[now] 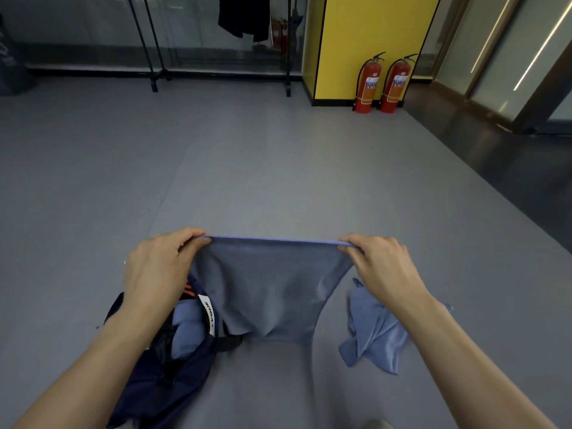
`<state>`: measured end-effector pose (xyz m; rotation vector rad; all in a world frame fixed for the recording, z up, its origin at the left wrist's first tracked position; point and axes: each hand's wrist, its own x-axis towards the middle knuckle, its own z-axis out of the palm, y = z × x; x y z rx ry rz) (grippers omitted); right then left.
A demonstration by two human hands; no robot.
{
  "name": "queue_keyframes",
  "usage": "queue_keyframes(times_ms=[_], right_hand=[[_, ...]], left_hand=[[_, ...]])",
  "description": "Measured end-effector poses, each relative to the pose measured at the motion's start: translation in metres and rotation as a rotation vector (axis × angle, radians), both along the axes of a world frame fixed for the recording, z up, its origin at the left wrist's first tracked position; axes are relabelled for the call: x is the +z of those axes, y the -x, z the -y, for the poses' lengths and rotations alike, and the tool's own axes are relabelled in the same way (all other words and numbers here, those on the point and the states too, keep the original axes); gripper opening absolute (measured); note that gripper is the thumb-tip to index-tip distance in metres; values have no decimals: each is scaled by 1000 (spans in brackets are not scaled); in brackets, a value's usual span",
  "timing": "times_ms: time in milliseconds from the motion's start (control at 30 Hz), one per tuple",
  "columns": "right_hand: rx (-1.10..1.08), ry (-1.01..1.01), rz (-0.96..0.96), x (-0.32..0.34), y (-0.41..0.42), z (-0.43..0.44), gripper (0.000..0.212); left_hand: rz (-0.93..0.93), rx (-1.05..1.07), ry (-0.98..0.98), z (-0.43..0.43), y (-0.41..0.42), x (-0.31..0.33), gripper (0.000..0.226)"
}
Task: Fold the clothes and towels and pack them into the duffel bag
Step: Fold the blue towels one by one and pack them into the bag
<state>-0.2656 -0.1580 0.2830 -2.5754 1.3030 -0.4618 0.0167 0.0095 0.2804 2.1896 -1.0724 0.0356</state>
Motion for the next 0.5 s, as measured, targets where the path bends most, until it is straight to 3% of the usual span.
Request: queue_keyframes(times_ms=[100, 333, 400, 500], right_hand=[[-22, -9, 50, -3, 10, 3, 20], [-47, -396, 252, -45, 13, 14, 28], [-69, -419, 253, -55, 9, 25, 28], [-104, -415, 307, -63, -2, 41, 27]], left_hand=[[-46, -11, -36, 0, -1, -1, 12], [-582, -87, -6, 25, -15, -52, 29], [-598, -84, -29, 34, -24, -67, 32], [-463, -90, -74, 51, -30, -86, 31]])
